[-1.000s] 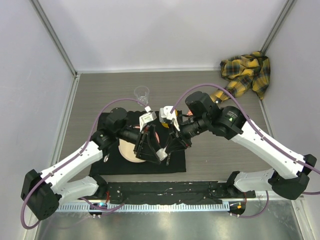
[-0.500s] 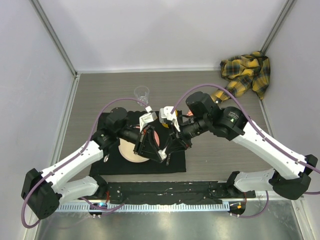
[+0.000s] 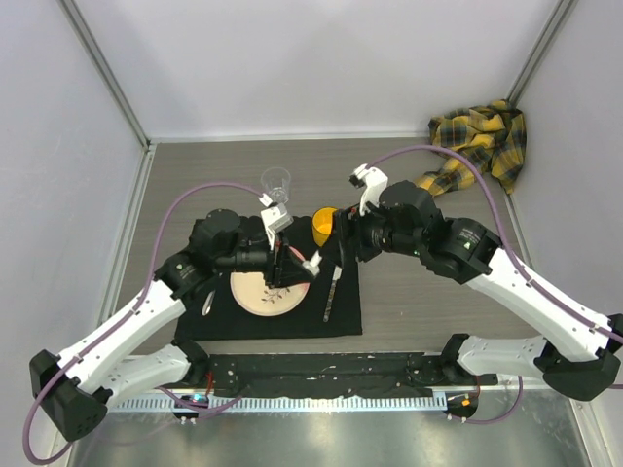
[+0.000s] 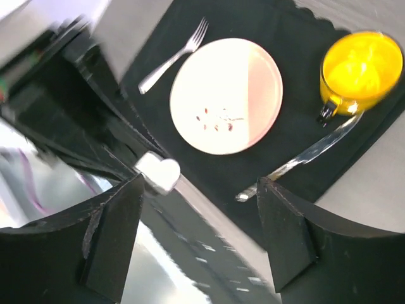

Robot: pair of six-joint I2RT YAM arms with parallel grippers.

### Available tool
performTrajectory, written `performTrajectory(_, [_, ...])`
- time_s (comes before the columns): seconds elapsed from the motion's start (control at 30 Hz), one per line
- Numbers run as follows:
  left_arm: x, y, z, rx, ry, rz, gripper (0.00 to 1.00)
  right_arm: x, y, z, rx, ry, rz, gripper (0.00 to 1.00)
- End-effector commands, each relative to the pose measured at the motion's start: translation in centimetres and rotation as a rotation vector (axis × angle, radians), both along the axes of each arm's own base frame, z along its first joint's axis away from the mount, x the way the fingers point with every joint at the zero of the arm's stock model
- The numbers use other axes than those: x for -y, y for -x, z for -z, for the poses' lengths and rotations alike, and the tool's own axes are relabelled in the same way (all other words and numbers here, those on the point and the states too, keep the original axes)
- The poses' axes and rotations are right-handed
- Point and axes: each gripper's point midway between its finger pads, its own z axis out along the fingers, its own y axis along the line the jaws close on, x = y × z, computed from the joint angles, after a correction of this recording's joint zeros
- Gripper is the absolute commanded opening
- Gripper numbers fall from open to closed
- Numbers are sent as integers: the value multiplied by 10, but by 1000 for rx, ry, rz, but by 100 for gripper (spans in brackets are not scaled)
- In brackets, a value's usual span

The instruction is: Paint the nails

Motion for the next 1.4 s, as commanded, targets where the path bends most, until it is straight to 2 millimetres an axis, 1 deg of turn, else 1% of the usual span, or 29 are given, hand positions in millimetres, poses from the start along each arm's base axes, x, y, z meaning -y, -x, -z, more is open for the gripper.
performTrajectory(0.0, [-17, -40, -4, 173, -49, -232, 0, -5, -18, -30, -174, -224, 302, 77])
performTrajectory(0.03, [-20, -46, -2, 185, -56, -269, 0, -8, -19, -30, -188, -244, 309, 77])
performTrajectory(0.07, [-23, -49, -4, 205, -52, -293, 0, -12, -21, -31, -194, -261, 312, 77])
performTrajectory(0.13, [-27, -54, -1, 224, -59, -329, 0, -23, -21, -33, -228, -272, 297, 73])
performTrajectory(0.2, [-30, -53, -2, 257, -60, -323, 0, -30, -21, -35, -238, -270, 275, 72])
performTrajectory(0.27, [-31, -49, -1, 271, -64, -306, 0, -36, -25, -38, -235, -262, 270, 70])
performTrajectory(0.3, [-33, -49, -3, 286, -65, -306, 0, -39, -20, -36, -255, -241, 240, 69])
performTrajectory(0.33, [-34, -47, -2, 297, -67, -299, 0, -42, -21, -41, -254, -240, 230, 69])
performTrajectory(0.37, [-34, -45, -3, 306, -62, -292, 0, -47, -23, -34, -271, -215, 226, 69])
performTrajectory(0.43, [-37, -42, -5, 324, -52, -289, 0, -53, -23, -30, -297, -207, 216, 68])
performTrajectory(0.47, [-38, -42, -6, 329, -49, -295, 0, -56, -25, -24, -309, -195, 222, 63])
performTrajectory(0.57, [-43, -44, -7, 342, -46, -327, 0, -62, -27, -20, -334, -201, 232, 50])
performTrajectory(0.6, [-45, -46, -6, 344, -51, -341, 0, -65, -28, -22, -333, -215, 228, 49])
performTrajectory(0.63, [-45, -46, -7, 346, -48, -346, 0, -66, -29, -19, -344, -219, 236, 49])
performTrajectory(0.67, [-45, -47, -6, 344, -51, -349, 0, -70, -31, -22, -337, -244, 233, 49])
performTrajectory(0.8, [-47, -54, -8, 335, -53, -394, 0, -78, -30, -20, -326, -277, 235, 49])
performTrajectory(0.87, [-47, -56, -7, 325, -55, -407, 0, -79, -30, -20, -296, -273, 242, 49])
performTrajectory(0.93, [-48, -60, -6, 318, -61, -424, 0, -84, -26, -13, -305, -260, 231, 49])
performTrajectory(0.97, [-48, -60, -8, 316, -55, -431, 0, -82, -32, -10, -285, -253, 265, 49])
performTrajectory(1.0, [-48, -61, -9, 318, -49, -437, 0, -82, -32, -3, -285, -241, 273, 49])
performTrajectory(1.07, [-47, -62, -11, 315, -38, -444, 0, -85, -33, -1, -278, -250, 275, 48])
performTrajectory(1.13, [-47, -62, -13, 313, -30, -450, 0, -84, -35, 5, -275, -245, 288, 42])
performTrajectory(1.2, [-47, -62, -16, 308, -14, -456, 0, -85, -37, 9, -271, -244, 294, 41])
performTrajectory(1.27, [-46, -61, -20, 307, 5, -453, 0, -86, -39, 11, -266, -251, 297, 40])
performTrajectory(1.3, [-45, -59, -21, 302, 8, -449, 0, -84, -41, 15, -258, -243, 312, 40])
performTrajectory(1.37, [-45, -58, -23, 300, 18, -443, 0, -84, -43, 12, -242, -255, 317, 40])
